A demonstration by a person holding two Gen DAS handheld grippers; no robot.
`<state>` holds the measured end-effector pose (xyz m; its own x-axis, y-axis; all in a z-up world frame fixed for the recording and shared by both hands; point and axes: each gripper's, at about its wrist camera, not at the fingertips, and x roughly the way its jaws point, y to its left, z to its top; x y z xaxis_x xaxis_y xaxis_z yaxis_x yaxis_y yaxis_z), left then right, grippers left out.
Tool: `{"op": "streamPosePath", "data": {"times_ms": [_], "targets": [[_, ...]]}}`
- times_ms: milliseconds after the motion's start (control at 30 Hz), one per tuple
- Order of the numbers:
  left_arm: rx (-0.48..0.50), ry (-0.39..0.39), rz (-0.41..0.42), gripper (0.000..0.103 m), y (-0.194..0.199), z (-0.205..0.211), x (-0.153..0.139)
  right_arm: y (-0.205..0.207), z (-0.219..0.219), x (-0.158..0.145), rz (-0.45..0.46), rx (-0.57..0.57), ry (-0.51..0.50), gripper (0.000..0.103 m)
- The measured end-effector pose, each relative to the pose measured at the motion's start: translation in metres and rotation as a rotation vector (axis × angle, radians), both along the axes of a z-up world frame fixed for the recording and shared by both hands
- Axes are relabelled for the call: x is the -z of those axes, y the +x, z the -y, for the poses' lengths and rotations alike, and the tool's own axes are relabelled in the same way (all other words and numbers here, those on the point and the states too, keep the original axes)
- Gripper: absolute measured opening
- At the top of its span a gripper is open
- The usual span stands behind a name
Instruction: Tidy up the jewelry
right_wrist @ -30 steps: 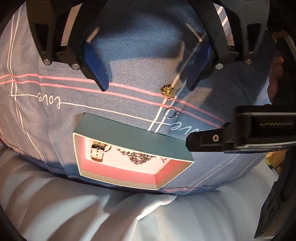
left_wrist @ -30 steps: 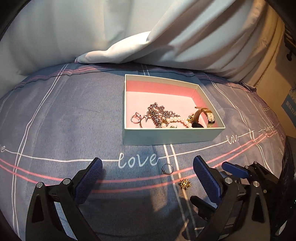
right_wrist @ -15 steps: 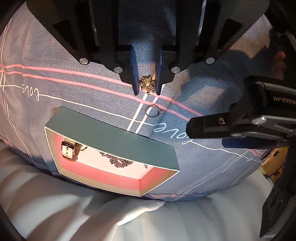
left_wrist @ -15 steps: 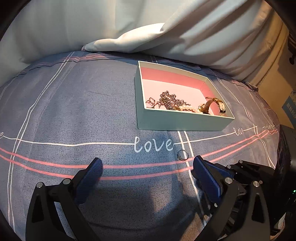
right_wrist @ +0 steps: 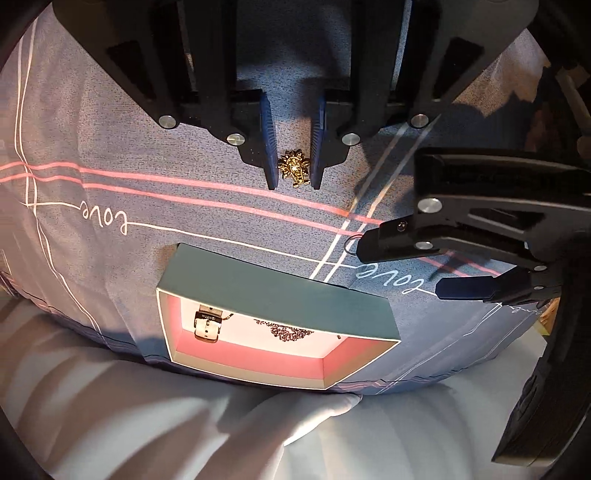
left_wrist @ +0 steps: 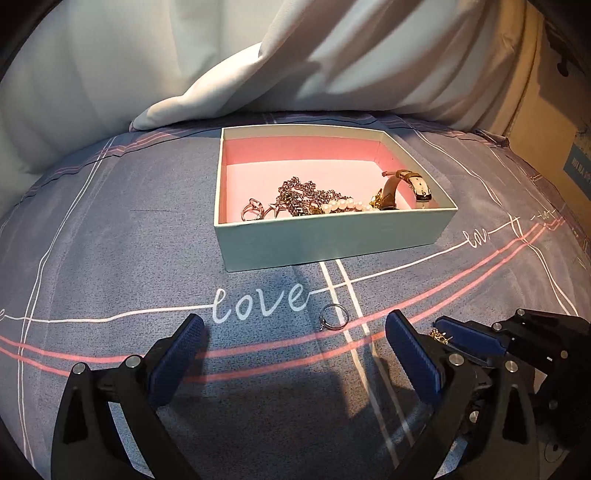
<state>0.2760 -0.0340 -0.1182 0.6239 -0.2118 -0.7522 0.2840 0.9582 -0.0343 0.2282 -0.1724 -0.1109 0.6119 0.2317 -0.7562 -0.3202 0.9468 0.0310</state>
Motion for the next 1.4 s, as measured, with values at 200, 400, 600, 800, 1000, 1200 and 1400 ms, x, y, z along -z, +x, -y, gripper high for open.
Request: {"op": "streamPosePath", "data": {"times_ms": [200, 400, 600, 800, 1000, 1200, 1400], "targets": [[0.051, 0.126, -0.036, 0.077, 0.009, 0.024, 0.017, -0.002, 0.006, -0.001, -0.003, 0.011, 0.015, 0.019], [0.076, 0.087, -0.039, 0.020, 0.009, 0.023, 0.016, -0.002, 0.004, -0.002, -0.007, 0.003, 0.028, 0.019], [0.054, 0.047, -0.048, 0.014, 0.009, 0.015, 0.015, -0.001, -0.002, -0.003, -0.007, -0.016, 0.028, 0.019], [0.052, 0.034, -0.050, 0.012, 0.008, 0.014, 0.014, -0.001, -0.003, -0.003, -0.008, -0.023, 0.025, 0.019], [0.054, -0.006, -0.059, 0.009, 0.007, 0.007, 0.013, 0.001, 0.001, -0.002, -0.013, -0.019, 0.036, 0.019], [0.046, -0.068, -0.055, 0.010, 0.001, -0.005, 0.008, 0.001, 0.002, -0.002, -0.014, -0.018, 0.044, 0.019], [0.061, -0.061, -0.014, 0.054, -0.006, -0.010, 0.002, 0.003, 0.002, -0.001, -0.014, -0.018, 0.060, 0.019]]}}
